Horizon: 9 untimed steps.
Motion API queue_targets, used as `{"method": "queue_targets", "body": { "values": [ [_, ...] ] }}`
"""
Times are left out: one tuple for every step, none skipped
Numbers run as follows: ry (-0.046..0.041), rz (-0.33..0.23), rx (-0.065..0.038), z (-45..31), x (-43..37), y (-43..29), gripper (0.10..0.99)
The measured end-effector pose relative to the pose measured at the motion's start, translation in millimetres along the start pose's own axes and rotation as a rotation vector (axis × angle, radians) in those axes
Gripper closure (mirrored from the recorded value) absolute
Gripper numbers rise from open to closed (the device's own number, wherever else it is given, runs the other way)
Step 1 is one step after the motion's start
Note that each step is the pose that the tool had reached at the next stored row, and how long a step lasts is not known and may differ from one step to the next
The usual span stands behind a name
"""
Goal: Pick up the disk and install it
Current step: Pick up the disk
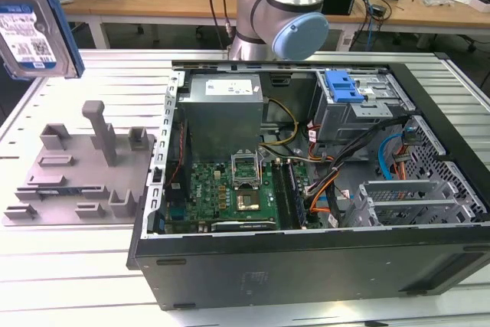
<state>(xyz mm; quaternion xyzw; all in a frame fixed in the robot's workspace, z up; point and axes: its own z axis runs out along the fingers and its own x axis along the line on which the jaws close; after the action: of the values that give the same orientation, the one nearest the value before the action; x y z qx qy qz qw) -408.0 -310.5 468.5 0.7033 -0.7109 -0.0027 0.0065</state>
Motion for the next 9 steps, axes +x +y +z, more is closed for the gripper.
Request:
{"method": "queue_targets", "body": {
  "values": [
    [0.0000, 0.000, 0.000, -4.3, 0.0, 0.1, 0.718],
    [0.0000, 0.000, 0.000, -9.0, 0.1, 0.1, 0.718],
    [0.0000, 0.000, 0.000, -15.5, 0.1, 0.2, 0.718],
    [0.0000, 0.000, 0.000, -18.9, 0.1, 0.2, 0.718],
    [0.0000, 0.000, 0.000, -22.4, 0.1, 0.3, 0.718],
    [0.0000, 0.000, 0.000, -23.4, 0.1, 0.3, 0.718],
    [0.0003, 0.000, 0.000, -23.3, 0.2, 0.3, 0.718],
    [0.0006, 0.000, 0.000, -23.3, 0.2, 0.2, 0.718],
    [0.0008, 0.000, 0.000, -23.4, 0.2, 0.3, 0.718]
  ]
}}
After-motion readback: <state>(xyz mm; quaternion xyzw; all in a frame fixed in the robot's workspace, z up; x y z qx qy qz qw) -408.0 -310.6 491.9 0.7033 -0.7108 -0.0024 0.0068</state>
